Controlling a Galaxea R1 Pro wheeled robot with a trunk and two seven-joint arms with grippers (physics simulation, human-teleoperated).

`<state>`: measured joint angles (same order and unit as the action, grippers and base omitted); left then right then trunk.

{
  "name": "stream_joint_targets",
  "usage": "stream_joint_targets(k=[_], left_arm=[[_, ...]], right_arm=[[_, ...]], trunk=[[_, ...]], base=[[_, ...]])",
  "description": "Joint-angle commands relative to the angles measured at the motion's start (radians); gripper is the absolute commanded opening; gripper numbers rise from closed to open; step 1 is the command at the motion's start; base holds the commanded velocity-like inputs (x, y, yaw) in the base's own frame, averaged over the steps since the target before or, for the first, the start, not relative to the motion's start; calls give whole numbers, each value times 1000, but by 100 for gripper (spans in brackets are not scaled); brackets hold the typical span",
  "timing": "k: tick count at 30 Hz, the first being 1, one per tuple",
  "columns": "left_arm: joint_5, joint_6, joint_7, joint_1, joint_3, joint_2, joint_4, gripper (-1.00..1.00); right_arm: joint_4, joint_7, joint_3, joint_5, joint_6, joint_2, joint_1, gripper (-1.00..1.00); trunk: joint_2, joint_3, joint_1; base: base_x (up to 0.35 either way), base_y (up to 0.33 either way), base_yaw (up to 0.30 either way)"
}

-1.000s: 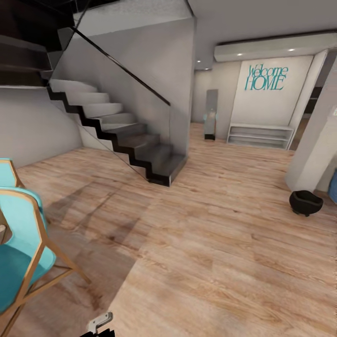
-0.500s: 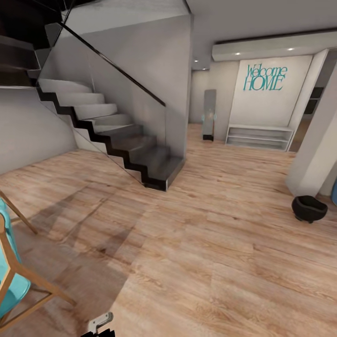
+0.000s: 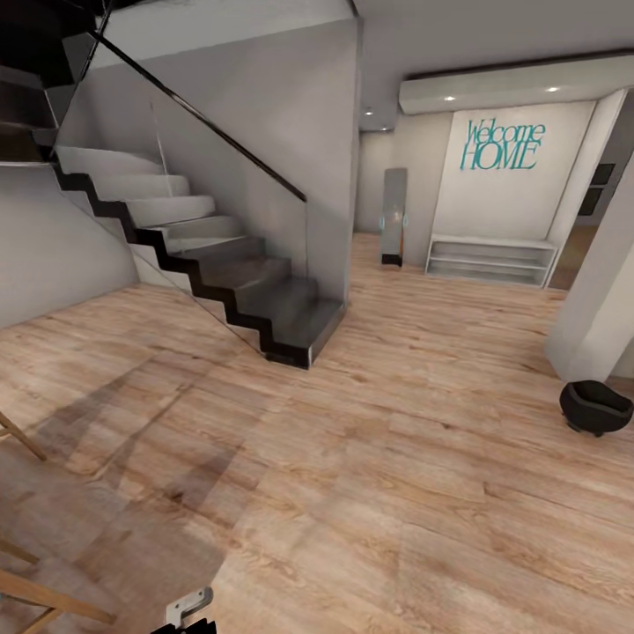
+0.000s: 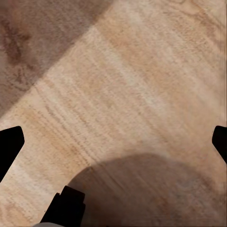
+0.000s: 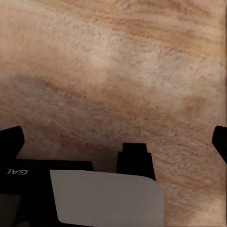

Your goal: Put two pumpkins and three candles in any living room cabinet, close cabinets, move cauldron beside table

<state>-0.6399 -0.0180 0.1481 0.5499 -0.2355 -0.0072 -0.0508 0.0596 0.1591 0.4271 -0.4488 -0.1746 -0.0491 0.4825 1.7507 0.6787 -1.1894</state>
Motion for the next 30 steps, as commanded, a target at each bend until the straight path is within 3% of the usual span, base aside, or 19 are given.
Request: stream_joint_targets(k=[1,21,30], left_arm=[[-6,-2,2,1,-8,0,-1,100],[-6,-2,2,1,-8,0,-1,100],[-6,-2,2,1,-8,0,-1,100]], right_arm=[[2,5,9,-10,-2,0,1,100],[2,5,9,-8,-2,0,1,100],[2,5,9,-8,-1,0,-7,100]], trunk=[[0,0,-1],[0,-27,-1],[0,-29,-1]], base=[[332,-79,-6],[332,-79,-105],[332,-74,-17]])
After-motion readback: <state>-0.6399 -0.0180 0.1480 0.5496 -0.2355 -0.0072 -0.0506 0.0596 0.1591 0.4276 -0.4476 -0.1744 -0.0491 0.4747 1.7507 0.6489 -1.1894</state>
